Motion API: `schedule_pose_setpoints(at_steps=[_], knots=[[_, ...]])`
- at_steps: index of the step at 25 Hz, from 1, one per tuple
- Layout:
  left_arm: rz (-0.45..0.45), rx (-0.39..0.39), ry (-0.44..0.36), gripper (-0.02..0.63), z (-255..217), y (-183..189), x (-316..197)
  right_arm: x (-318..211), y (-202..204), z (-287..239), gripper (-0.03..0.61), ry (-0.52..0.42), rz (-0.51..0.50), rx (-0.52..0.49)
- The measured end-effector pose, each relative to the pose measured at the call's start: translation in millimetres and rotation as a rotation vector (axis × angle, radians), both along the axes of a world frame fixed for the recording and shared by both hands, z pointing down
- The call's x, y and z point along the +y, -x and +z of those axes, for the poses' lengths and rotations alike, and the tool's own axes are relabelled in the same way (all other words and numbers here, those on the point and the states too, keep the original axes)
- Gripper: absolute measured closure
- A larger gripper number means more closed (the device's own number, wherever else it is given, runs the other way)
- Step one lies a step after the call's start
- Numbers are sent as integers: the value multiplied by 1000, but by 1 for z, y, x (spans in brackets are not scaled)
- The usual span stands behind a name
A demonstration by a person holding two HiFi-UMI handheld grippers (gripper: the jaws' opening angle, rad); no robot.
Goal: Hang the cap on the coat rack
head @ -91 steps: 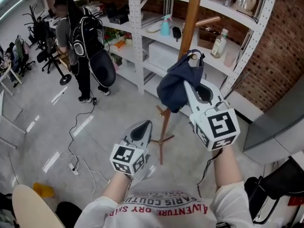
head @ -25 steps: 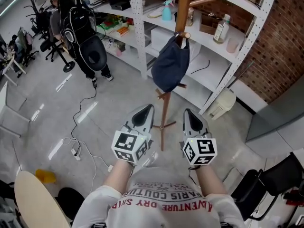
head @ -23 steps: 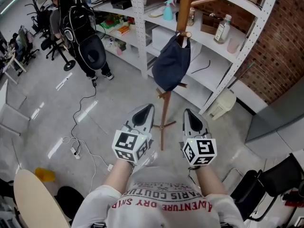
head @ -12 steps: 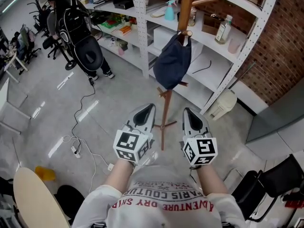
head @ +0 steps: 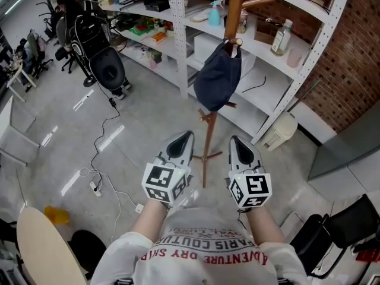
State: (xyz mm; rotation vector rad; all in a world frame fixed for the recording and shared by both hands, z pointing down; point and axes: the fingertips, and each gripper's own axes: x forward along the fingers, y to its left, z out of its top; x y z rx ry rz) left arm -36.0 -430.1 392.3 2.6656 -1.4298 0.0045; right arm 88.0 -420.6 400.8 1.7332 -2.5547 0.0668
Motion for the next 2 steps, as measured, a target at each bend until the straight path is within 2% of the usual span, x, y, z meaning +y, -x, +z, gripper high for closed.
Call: schedule_pose_setpoints(at_steps=[2], knots=[[-2,1,2,609,0,1,0,0,1,2,565,8,-2,-2]])
